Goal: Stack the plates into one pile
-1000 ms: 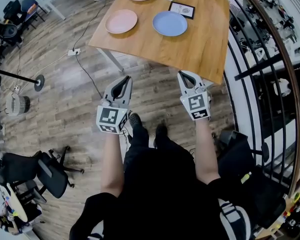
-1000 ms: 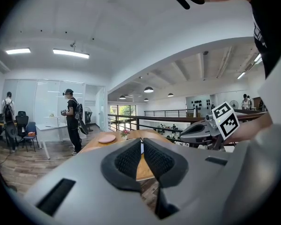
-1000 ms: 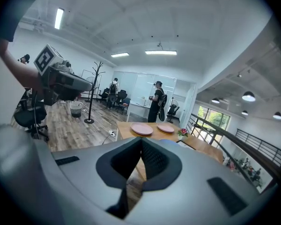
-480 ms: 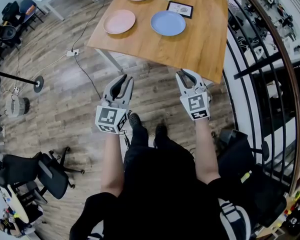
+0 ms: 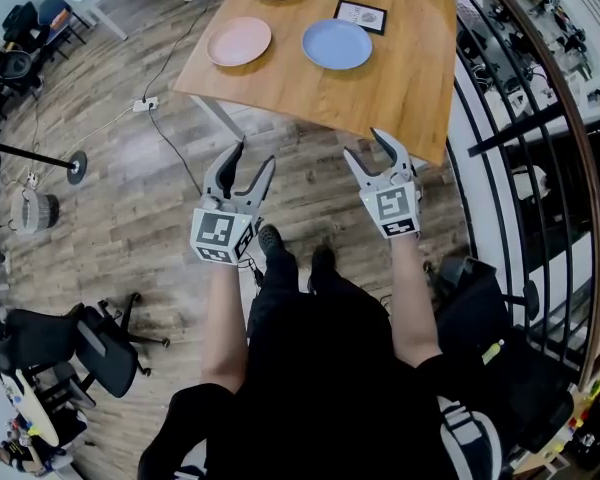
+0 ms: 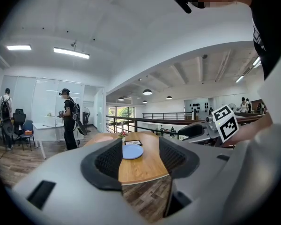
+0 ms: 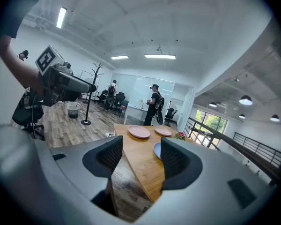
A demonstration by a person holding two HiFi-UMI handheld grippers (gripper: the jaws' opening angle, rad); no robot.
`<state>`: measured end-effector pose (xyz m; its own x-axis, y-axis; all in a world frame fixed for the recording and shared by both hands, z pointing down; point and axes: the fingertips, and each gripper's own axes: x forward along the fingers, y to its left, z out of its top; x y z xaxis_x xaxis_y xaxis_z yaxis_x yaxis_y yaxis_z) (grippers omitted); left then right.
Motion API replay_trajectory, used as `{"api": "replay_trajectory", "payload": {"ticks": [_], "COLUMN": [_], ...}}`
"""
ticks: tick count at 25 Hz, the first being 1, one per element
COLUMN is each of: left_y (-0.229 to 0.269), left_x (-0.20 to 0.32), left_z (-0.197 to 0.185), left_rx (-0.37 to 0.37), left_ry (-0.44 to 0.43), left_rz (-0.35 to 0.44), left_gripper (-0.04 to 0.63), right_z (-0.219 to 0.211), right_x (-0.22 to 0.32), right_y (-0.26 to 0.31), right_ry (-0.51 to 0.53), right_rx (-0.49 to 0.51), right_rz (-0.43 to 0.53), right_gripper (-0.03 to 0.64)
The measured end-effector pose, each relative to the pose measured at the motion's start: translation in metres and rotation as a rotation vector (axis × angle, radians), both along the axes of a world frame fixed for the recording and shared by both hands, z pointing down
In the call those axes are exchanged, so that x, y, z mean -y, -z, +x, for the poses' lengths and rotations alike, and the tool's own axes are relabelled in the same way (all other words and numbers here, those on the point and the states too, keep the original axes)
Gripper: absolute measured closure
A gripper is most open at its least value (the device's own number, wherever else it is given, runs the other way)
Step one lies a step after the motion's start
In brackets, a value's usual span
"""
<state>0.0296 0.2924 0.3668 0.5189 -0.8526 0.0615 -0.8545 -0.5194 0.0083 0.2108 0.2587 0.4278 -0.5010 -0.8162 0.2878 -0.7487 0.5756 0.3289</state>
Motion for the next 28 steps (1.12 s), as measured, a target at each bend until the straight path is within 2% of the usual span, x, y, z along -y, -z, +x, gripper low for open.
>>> {"api": "replay_trajectory", "payload": {"ticks": [10, 17, 28], "left_y": [-0.005, -0.005, -0.008], "left_x": [0.010, 0.027, 0.067], "left_z": [-0.008, -0.026, -0.058], "left_rx": [0.006, -0.002, -0.019], "left_ry": [-0.007, -0.014, -0.046], "left_rz": [-0.007, -0.015, -0.037], "left_gripper": [0.347, 0.347, 0.347], "right_z": [0.000, -0.017, -0.043], "right_x": [0.008, 0.023, 0.055], "right_y": [-0.008, -0.013, -0.014], "right_ry": [-0.033, -0.053, -0.105], "right_rx": [-0.002, -0.036, -0.036], "right_rz": [-0.018, -0.039, -0.053], "right_gripper": [0.347, 0.345, 0.347]}}
